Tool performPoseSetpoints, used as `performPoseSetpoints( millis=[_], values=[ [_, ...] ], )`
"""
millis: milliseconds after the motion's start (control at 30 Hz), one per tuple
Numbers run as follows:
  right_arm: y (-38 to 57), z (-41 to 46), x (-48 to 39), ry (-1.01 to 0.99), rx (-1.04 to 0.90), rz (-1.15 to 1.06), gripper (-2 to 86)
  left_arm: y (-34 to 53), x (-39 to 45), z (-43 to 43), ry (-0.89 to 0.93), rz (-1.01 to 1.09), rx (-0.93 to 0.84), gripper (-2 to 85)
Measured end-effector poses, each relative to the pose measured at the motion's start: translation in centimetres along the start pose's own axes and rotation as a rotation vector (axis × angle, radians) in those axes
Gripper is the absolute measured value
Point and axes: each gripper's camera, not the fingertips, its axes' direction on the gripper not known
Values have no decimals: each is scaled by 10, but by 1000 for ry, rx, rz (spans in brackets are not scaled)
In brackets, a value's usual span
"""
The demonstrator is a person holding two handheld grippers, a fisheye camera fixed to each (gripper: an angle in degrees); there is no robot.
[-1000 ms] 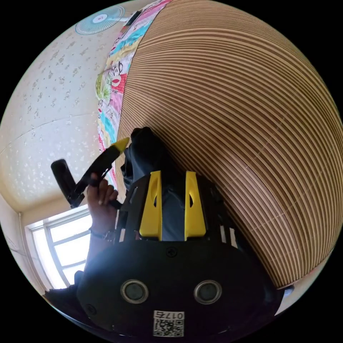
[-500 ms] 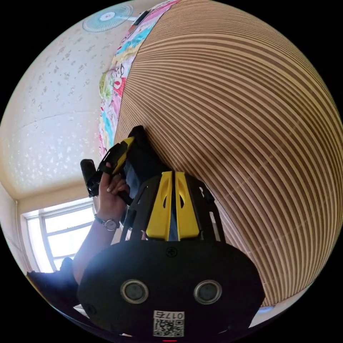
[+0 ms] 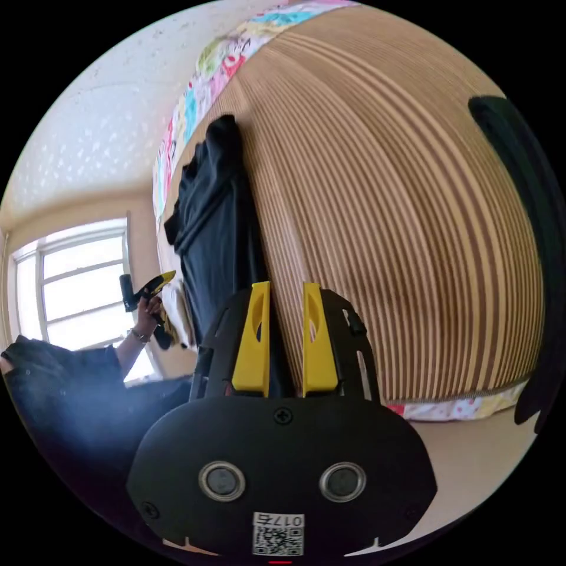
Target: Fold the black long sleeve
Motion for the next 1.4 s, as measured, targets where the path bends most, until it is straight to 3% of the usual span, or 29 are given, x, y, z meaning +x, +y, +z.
performPoseSetpoints(
  millis=[167, 267, 333, 433, 600, 767, 933, 1100, 1233, 1400],
  values=[
    [47, 25, 1, 4, -210, -26, 97, 165, -16, -22, -112, -168, -199, 73],
    [70, 40, 5, 36, -305, -1, 113, 207, -8, -22, -81, -148, -277, 86],
    [79, 34, 4, 38, -263, -3, 114, 218, -10, -17, -65, -145, -343, 102],
    [83, 30, 10, 26, -297, 69, 123, 218, -16, -17, 41, -130, -431, 115],
    [89, 35, 5, 91, -351, 58, 138, 196, -6, -37, 66, -81, -460, 128],
    [86, 33, 13, 45, -366, 103, 129, 172, 6, -77, 292, -13, -494, 132],
    [77, 32, 22, -14, -371, 125, 91, 152, 13, -113, 209, -38, -442, 124],
    [72, 13, 32, -115, -381, 175, 40, 147, 5, -131, 168, -115, -454, 54],
    [75, -28, 19, -264, -352, 116, 32, 149, 17, -190, 511, -61, -373, 30],
    [108, -110, 6, -699, -166, 34, 27, 177, 37, -288, 953, -62, -118, 24]
  ],
)
